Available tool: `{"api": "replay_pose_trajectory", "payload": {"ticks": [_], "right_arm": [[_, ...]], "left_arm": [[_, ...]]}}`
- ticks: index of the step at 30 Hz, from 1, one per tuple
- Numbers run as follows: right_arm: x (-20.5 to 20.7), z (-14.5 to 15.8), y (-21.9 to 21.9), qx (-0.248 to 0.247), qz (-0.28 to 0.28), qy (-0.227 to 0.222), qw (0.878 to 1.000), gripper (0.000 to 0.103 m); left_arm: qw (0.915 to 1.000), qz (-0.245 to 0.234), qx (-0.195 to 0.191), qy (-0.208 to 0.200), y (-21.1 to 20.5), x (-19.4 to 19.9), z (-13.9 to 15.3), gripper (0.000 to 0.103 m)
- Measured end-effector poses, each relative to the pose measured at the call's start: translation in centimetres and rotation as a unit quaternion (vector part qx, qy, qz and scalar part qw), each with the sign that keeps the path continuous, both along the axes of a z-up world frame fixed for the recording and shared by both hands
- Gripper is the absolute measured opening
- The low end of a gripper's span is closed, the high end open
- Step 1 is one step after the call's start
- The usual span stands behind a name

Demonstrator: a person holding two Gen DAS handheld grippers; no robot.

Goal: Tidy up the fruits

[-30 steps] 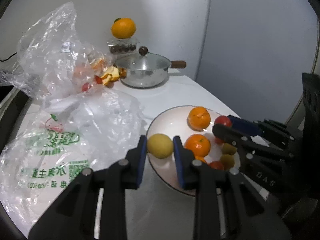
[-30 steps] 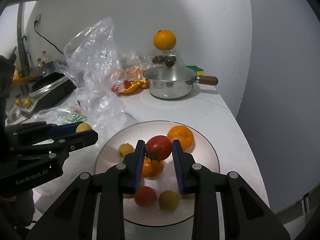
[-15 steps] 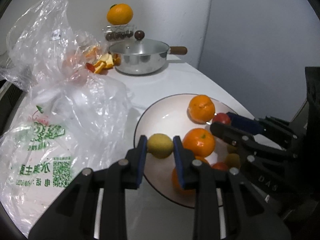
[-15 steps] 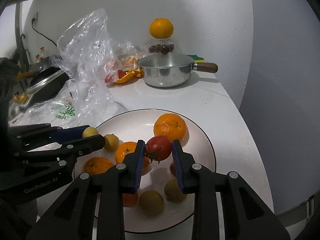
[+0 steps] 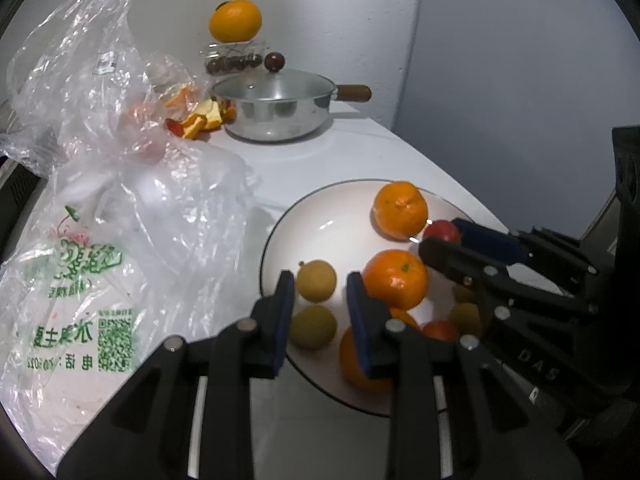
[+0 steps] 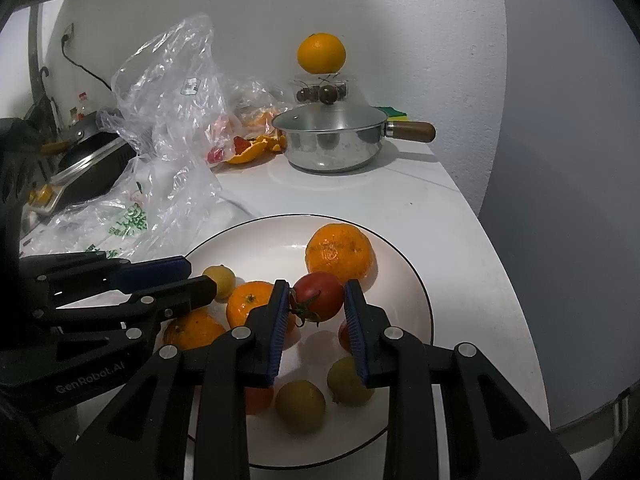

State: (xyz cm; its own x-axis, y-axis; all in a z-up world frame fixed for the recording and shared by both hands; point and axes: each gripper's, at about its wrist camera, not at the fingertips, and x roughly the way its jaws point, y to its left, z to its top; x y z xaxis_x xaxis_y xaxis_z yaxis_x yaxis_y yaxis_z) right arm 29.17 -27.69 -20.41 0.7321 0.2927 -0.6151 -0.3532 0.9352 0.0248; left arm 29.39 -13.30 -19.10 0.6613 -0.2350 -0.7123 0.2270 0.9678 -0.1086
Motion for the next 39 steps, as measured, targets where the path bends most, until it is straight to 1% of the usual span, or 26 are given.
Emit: {"api": "replay_pose_trajectory", "payload": {"ticks": [4, 6, 13, 14, 15, 16, 23, 26, 35, 37, 38, 39], "right_arm": [[-0.3, 0.0, 0.0, -0.001, -0.003, 0.002, 1.000, 0.030], [-0.5, 0.0, 0.1, -0.003, -0.003, 0.002, 1.000, 0.030], [-1.0, 0.6, -0.1, -0.003, -0.013, -0.004, 1.000, 0.031], [-1.2, 0.8, 0.0, -0.004, -0.014, -0.006, 1.000, 0.031], [-1.3, 0.9, 0.0, -0.005, -0.014, -0.007, 1.000, 0.031], [-1.5, 1.1, 0.1, -0.006, -0.015, -0.009, 1.000, 0.031], [-3.3, 2.6, 0.7, -0.015, -0.022, -0.026, 0.999, 0.033], [-4.2, 3.2, 1.1, -0.017, -0.024, -0.034, 0.999, 0.038], [-6.9, 5.0, 2.8, -0.021, -0.022, -0.056, 0.998, 0.039], [-7.4, 5.5, 3.2, -0.021, -0.021, -0.060, 0.998, 0.039], [-7.8, 5.7, 3.5, -0.022, -0.020, -0.063, 0.998, 0.039], [-8.1, 5.9, 3.6, -0.021, -0.019, -0.065, 0.997, 0.039]], "left_arm": [[1.0000, 0.005, -0.001, -0.001, -0.1, -0.1, 0.0, 0.029], [1.0000, 0.006, -0.003, -0.002, -0.1, -0.2, 0.2, 0.032], [0.9999, 0.004, -0.006, -0.013, 0.0, -1.3, 1.2, 0.035], [0.9999, 0.005, -0.008, -0.014, 0.0, -1.4, 1.3, 0.042], [0.9998, 0.006, -0.010, -0.016, 0.2, -1.6, 1.5, 0.052], [0.9997, 0.009, -0.015, -0.020, 0.4, -1.8, 1.8, 0.054], [0.9988, 0.011, -0.022, -0.041, 1.5, -3.8, 3.4, 0.054], [0.9983, 0.013, -0.022, -0.052, 1.9, -4.6, 4.1, 0.055], [0.9948, 0.031, -0.017, -0.095, 4.0, -8.0, 6.6, 0.058], [0.9937, 0.036, -0.019, -0.104, 4.6, -8.6, 7.0, 0.070], [0.9930, 0.038, -0.021, -0.110, 4.9, -9.1, 7.3, 0.080], [0.9922, 0.041, -0.023, -0.115, 5.2, -9.5, 7.5, 0.083]]}}
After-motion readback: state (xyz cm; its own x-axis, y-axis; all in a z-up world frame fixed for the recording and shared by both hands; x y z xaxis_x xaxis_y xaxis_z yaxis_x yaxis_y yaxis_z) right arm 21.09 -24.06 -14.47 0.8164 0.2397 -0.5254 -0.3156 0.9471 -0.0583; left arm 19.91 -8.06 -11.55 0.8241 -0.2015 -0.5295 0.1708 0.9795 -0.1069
